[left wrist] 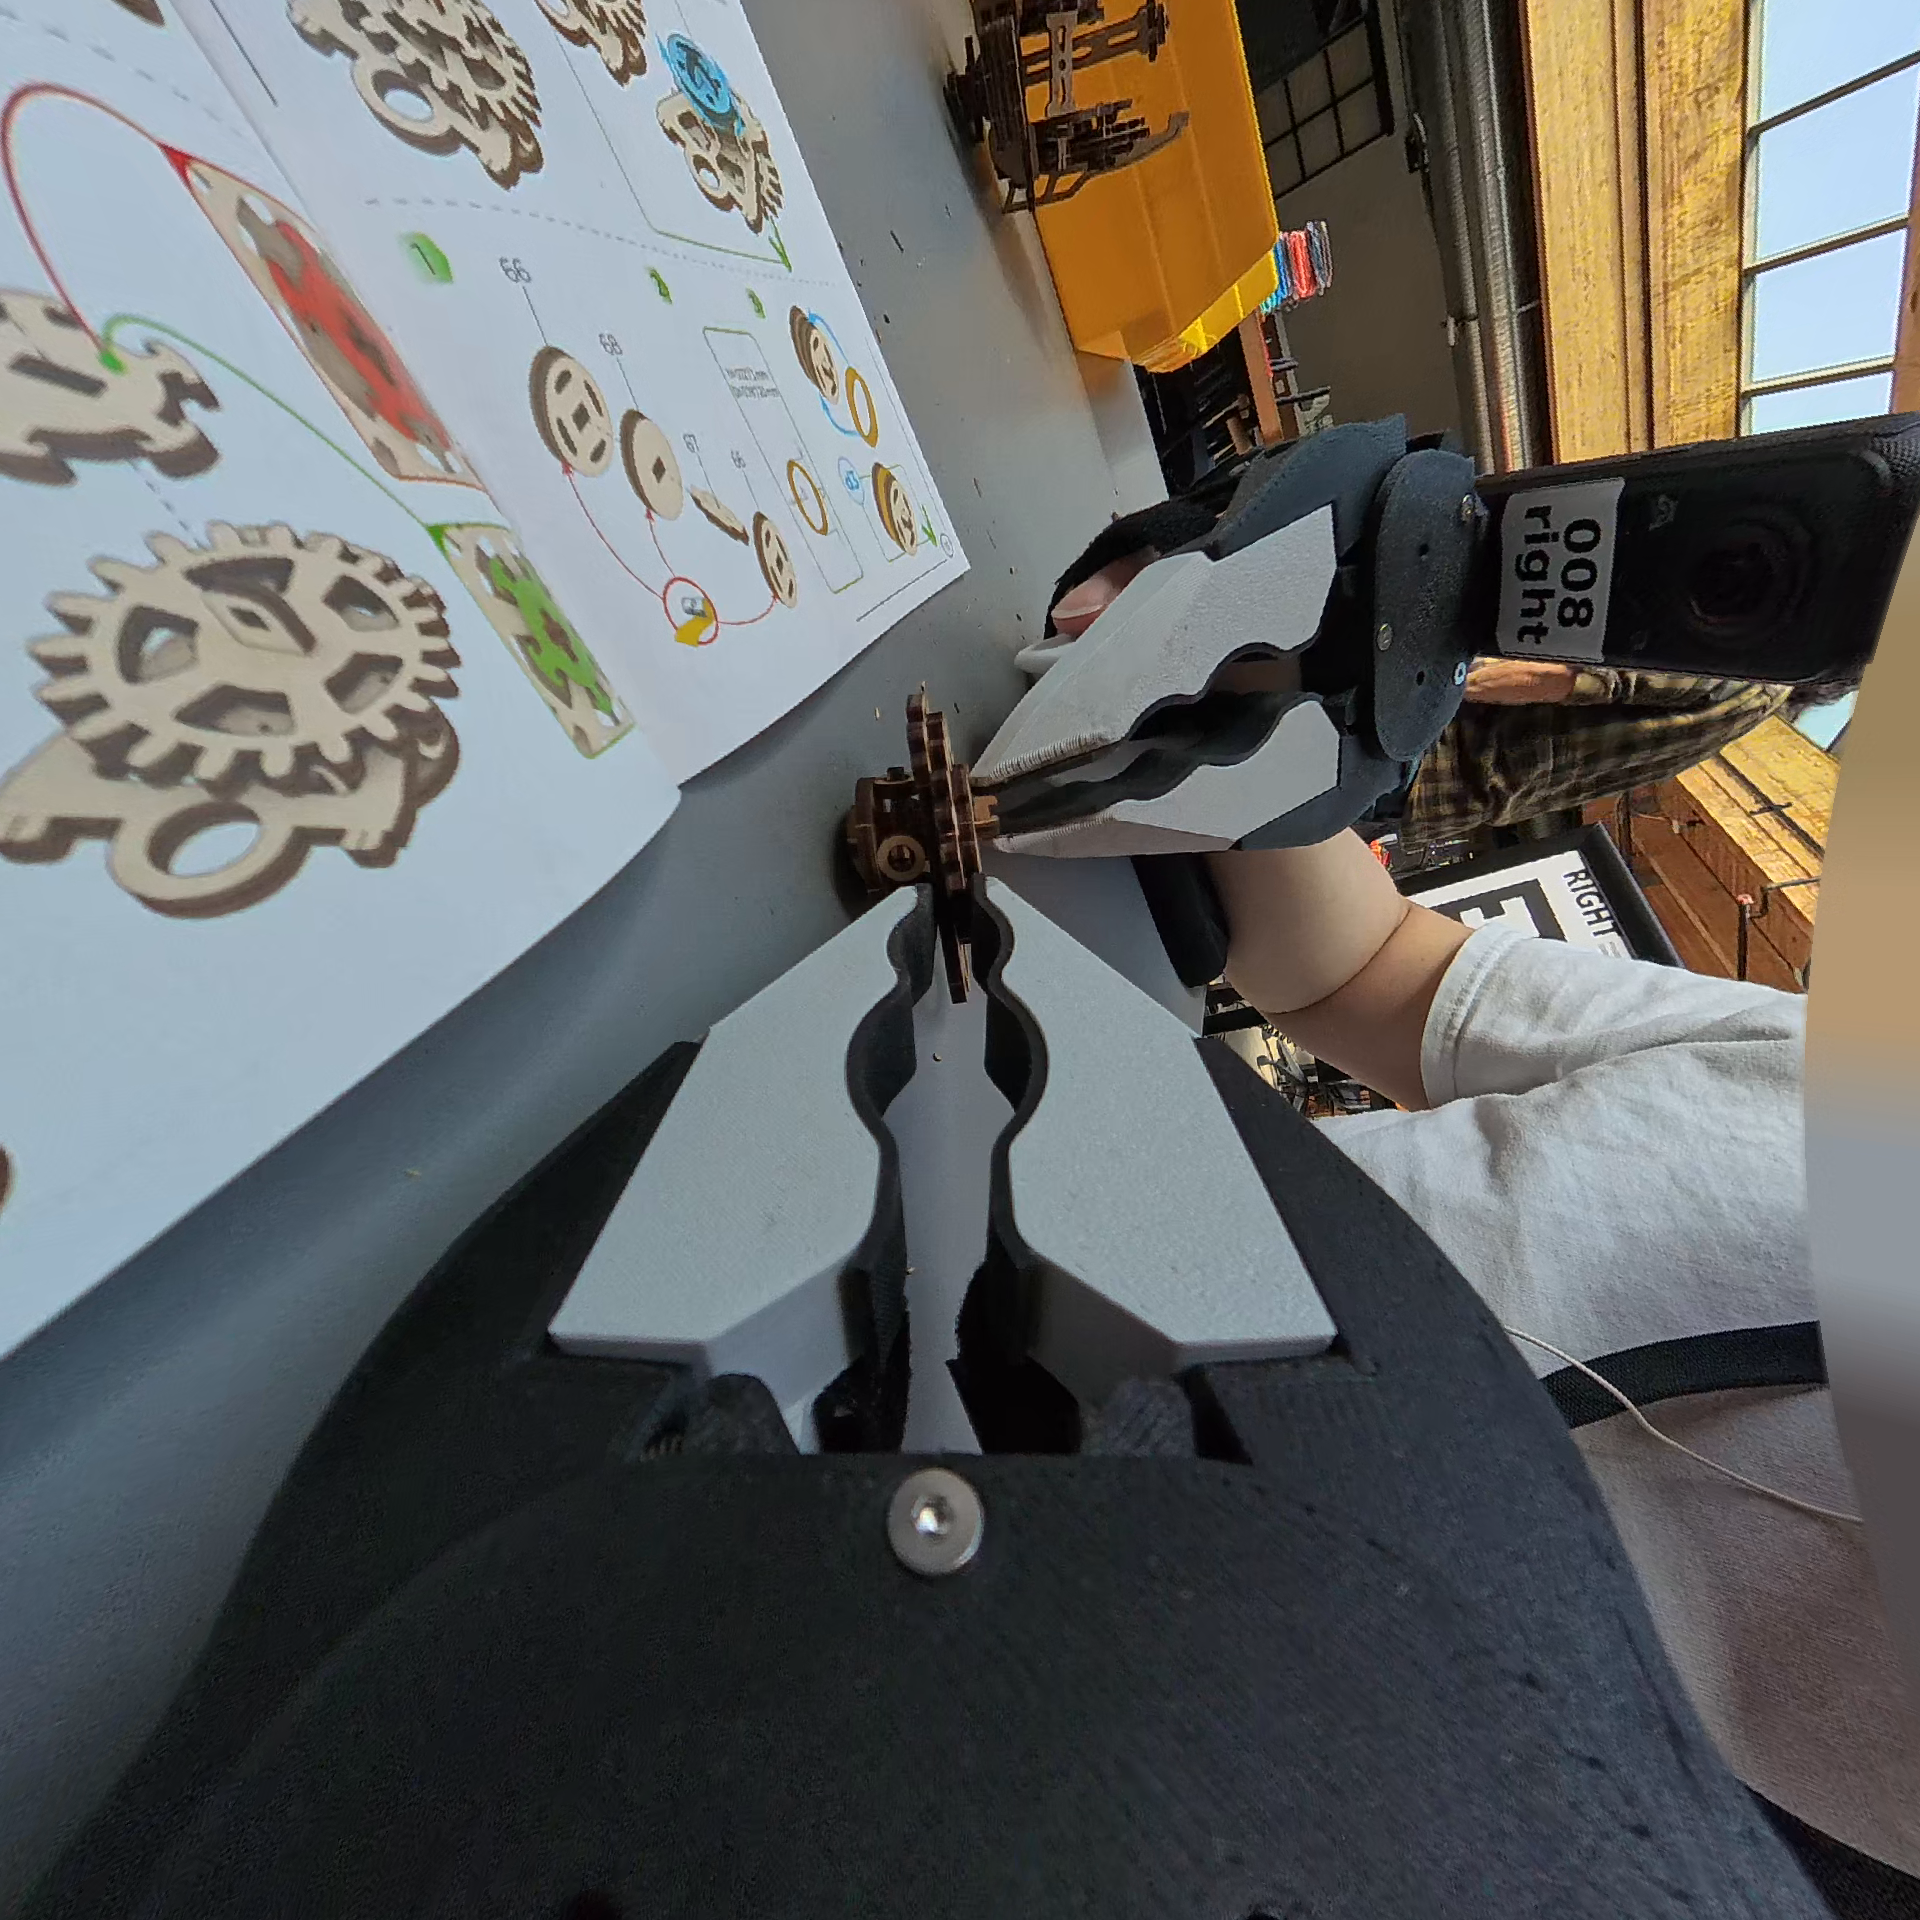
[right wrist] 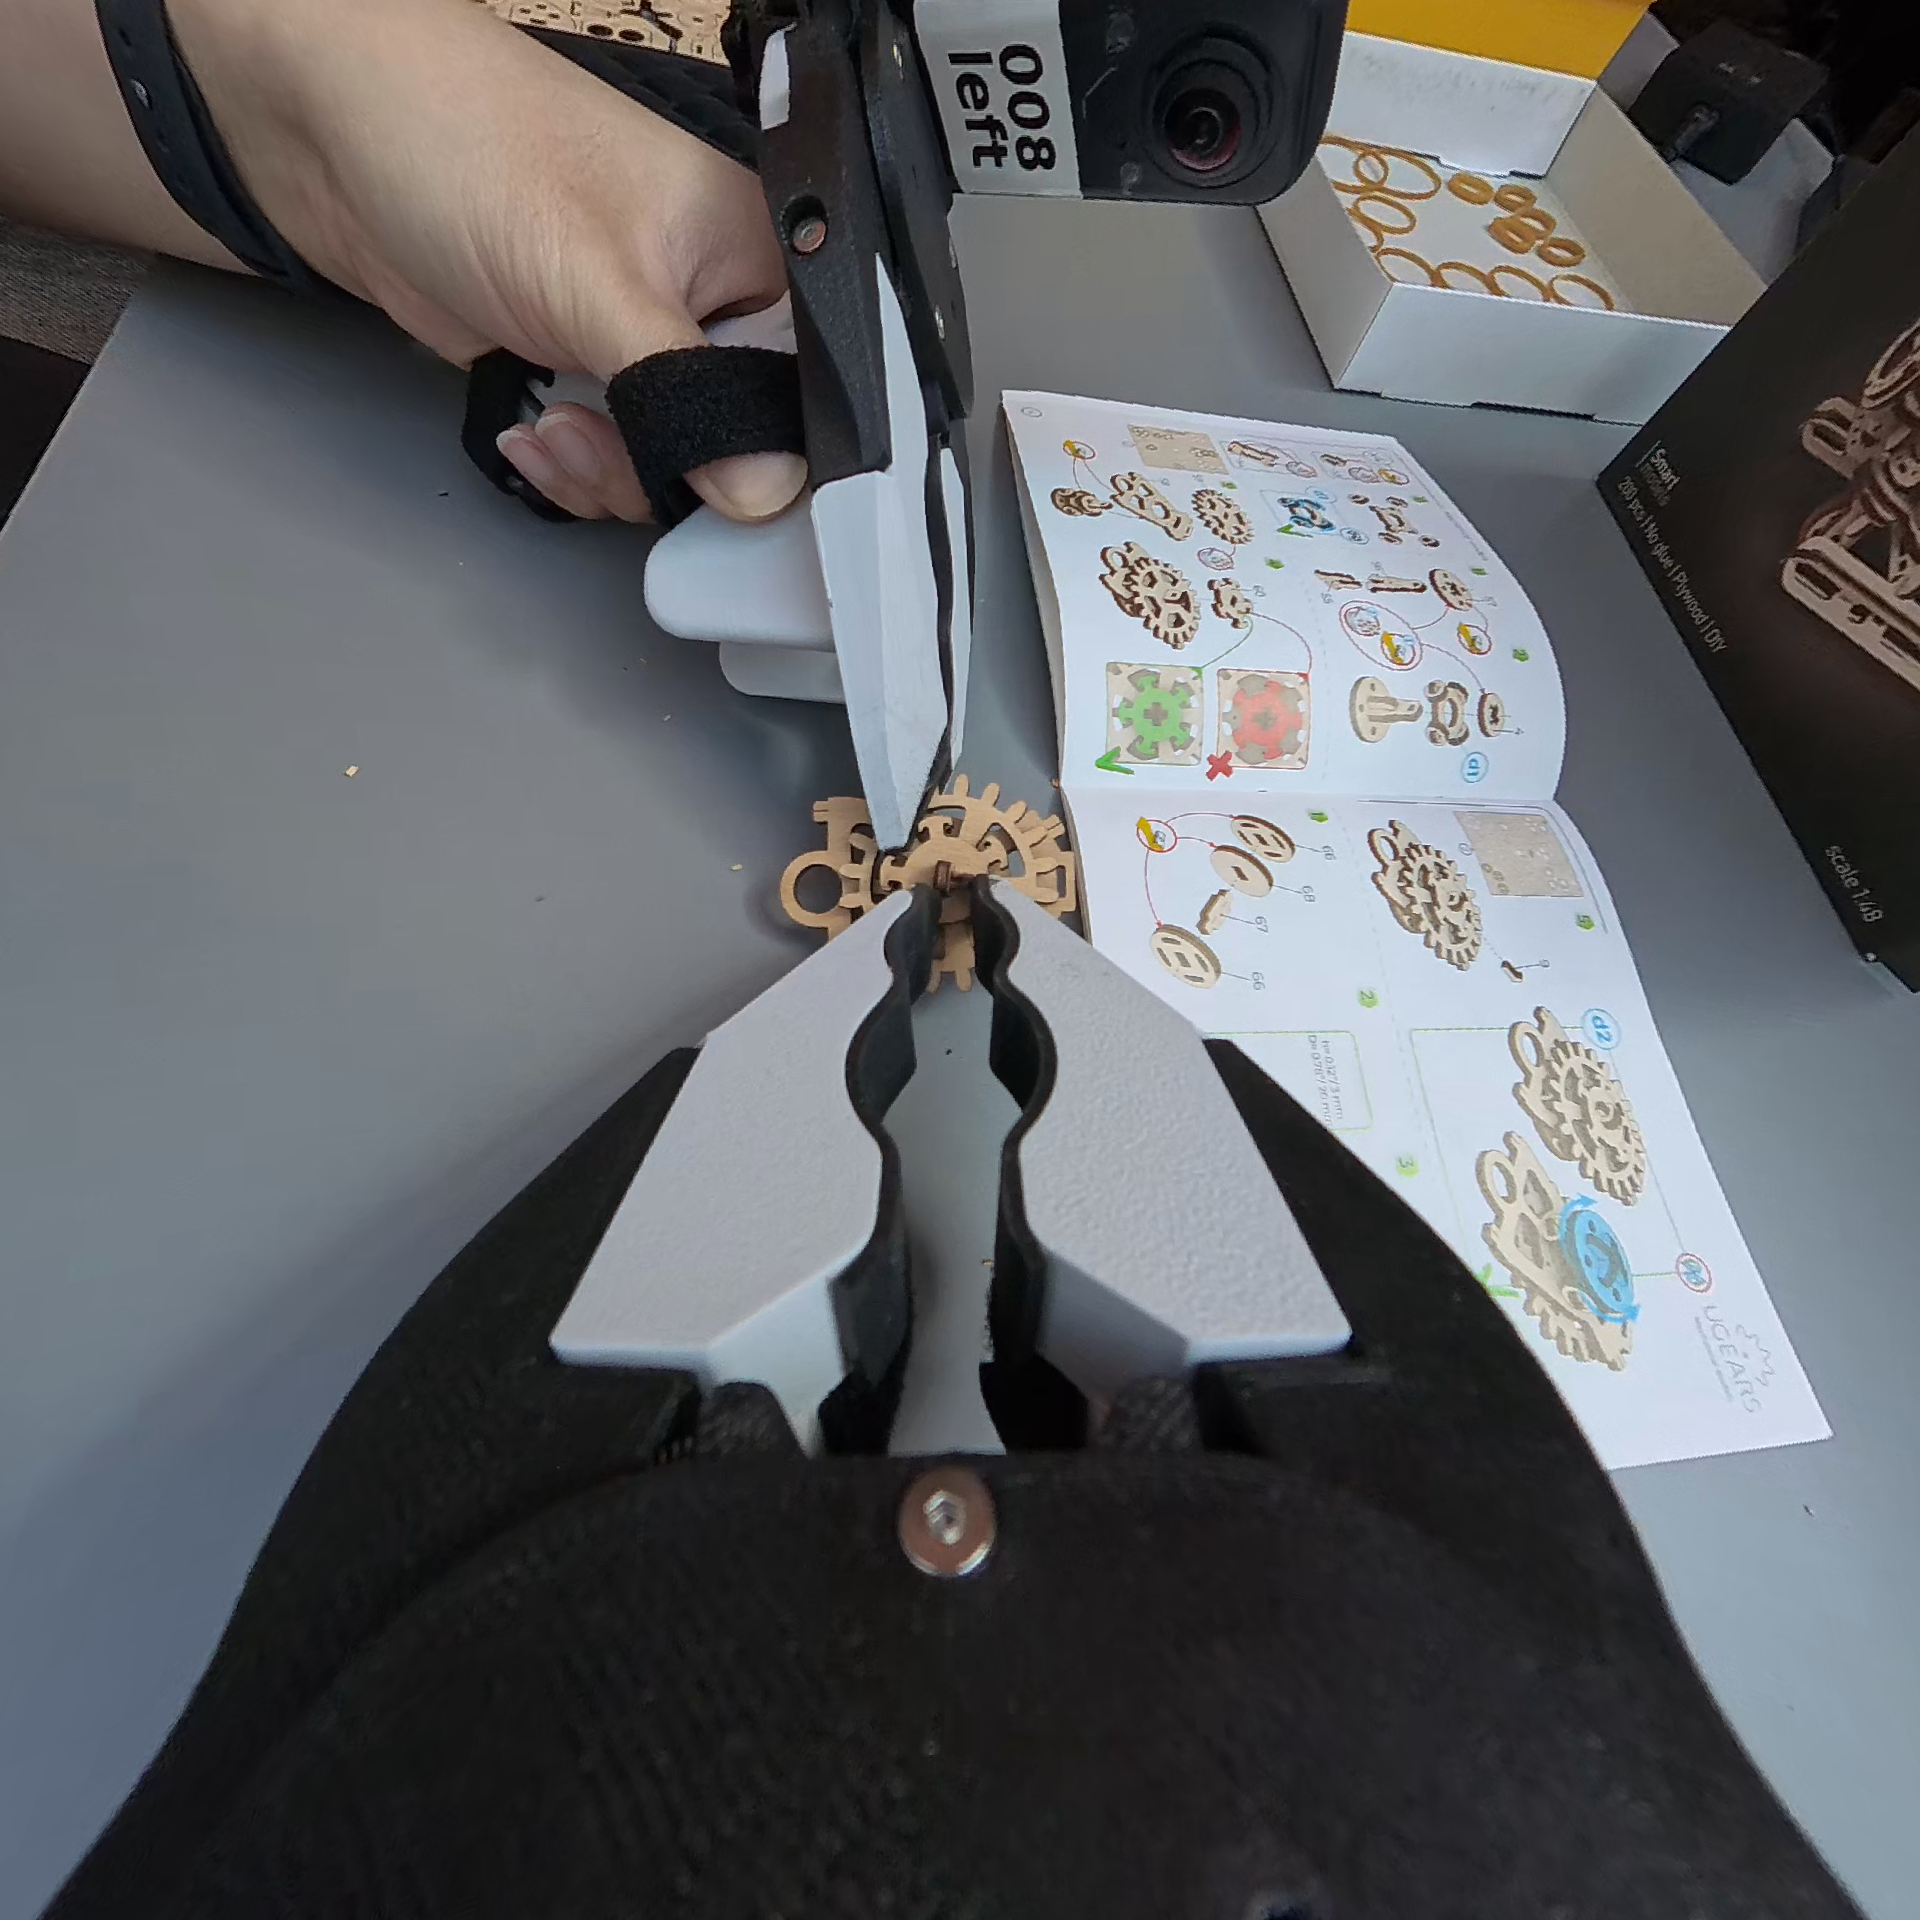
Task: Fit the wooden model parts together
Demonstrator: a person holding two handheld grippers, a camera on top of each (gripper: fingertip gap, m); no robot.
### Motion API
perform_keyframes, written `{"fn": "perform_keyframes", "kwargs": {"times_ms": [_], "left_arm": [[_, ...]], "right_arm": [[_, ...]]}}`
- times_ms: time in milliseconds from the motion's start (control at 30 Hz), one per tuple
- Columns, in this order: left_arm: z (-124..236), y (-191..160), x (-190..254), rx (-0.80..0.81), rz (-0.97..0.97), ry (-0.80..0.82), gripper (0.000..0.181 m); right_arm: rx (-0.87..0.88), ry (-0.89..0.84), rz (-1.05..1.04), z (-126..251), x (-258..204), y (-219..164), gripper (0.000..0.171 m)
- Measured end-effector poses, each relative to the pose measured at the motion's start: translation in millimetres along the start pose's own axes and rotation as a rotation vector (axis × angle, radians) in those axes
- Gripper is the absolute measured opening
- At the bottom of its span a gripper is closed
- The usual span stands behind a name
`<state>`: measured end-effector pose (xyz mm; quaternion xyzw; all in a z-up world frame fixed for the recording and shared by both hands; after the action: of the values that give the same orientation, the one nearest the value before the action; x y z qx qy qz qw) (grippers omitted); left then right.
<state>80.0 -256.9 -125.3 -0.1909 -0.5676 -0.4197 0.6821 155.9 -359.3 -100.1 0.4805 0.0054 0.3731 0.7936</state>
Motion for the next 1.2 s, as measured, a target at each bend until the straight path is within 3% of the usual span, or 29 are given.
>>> {"fn": "perform_keyframes", "kwargs": {"times_ms": [467, 767, 1200], "left_arm": [[-0.1, 0.1, 0.2, -0.001, -0.002, 0.001, 0.004], [-0.2, -0.1, 0.4, 0.0, -0.005, 0.002, 0.004], [-0.2, -0.8, 0.5, 0.003, -0.015, 0.011, 0.004]], "right_arm": [[0.001, 0.016, -0.084, -0.1, 0.4, 3.3, 0.012], [-0.013, 0.01, -0.118, -0.3, 2.2, 2.9, 0.006], [-0.059, -0.025, -0.065, -0.2, -0.8, 5.4, 0.005]]}}
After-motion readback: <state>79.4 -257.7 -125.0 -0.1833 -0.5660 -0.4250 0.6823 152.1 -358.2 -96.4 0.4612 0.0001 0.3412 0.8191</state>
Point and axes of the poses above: each gripper's, where its closed fingertips meet, z back along the fingers, y out of its top, x = y × z across the jaws, the point moved 7 cm from there along z, back along the fingers, and after that the axes turned 13 degrees about z, right-handed, at the moved point
